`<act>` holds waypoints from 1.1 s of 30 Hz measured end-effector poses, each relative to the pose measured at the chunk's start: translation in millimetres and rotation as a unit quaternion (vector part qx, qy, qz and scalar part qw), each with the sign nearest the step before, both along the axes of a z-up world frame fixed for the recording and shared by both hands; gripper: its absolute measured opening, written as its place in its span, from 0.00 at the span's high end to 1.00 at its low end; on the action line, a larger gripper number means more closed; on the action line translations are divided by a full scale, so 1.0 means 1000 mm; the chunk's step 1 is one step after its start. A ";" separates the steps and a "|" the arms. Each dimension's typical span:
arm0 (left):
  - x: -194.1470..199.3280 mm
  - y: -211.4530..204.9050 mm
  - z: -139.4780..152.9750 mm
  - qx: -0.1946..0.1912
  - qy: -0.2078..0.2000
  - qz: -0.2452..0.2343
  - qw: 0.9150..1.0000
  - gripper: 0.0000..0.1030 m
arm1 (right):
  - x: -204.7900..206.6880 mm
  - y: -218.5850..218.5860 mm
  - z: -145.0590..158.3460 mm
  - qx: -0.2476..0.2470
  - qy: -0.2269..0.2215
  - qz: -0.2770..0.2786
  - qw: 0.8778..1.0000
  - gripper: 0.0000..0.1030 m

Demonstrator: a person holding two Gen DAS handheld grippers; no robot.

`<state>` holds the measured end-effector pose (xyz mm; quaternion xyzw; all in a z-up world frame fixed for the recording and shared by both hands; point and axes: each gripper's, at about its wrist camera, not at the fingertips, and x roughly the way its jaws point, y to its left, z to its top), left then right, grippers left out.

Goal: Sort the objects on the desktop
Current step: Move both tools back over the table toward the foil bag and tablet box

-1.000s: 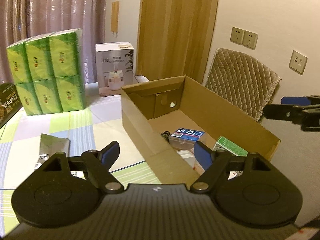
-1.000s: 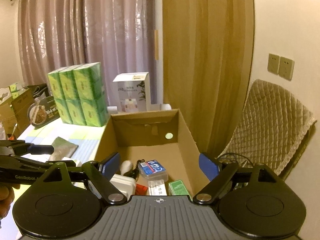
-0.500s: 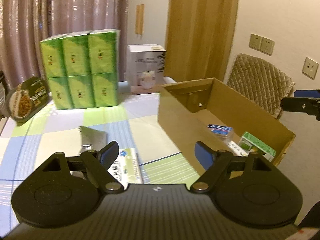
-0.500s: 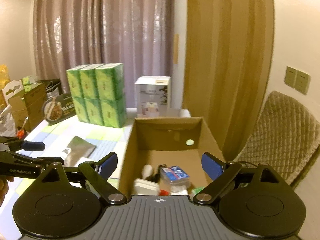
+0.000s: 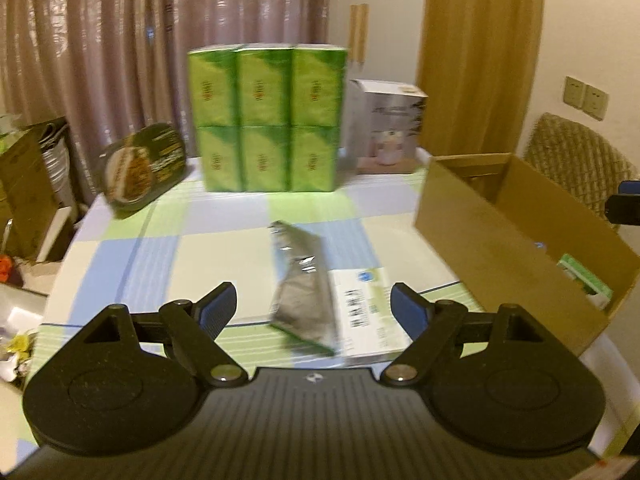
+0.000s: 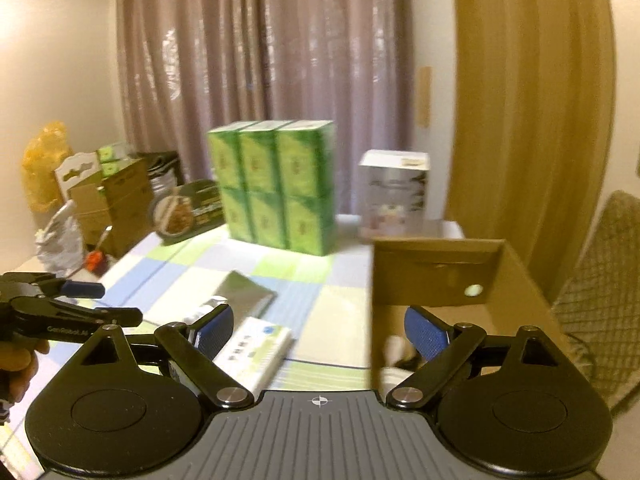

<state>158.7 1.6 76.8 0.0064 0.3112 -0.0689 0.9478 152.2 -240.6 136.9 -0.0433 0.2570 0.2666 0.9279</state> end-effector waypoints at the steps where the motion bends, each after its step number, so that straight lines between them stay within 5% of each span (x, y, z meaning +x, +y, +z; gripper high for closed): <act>1: -0.001 0.006 -0.001 0.003 0.001 0.003 1.000 0.21 | 0.000 0.007 -0.002 0.000 0.002 0.007 1.000 0.13; 13: 0.005 0.040 -0.023 0.031 0.028 -0.011 0.999 0.21 | 0.011 0.072 -0.056 -0.010 0.054 0.052 0.997 0.12; 25: 0.046 0.047 -0.057 0.028 0.076 -0.041 0.996 0.22 | 0.058 0.084 -0.125 -0.002 0.147 0.028 0.989 0.12; 33: 0.075 0.050 -0.072 0.031 0.093 -0.037 0.995 0.22 | 0.087 0.099 -0.152 -0.009 0.166 0.025 0.986 0.12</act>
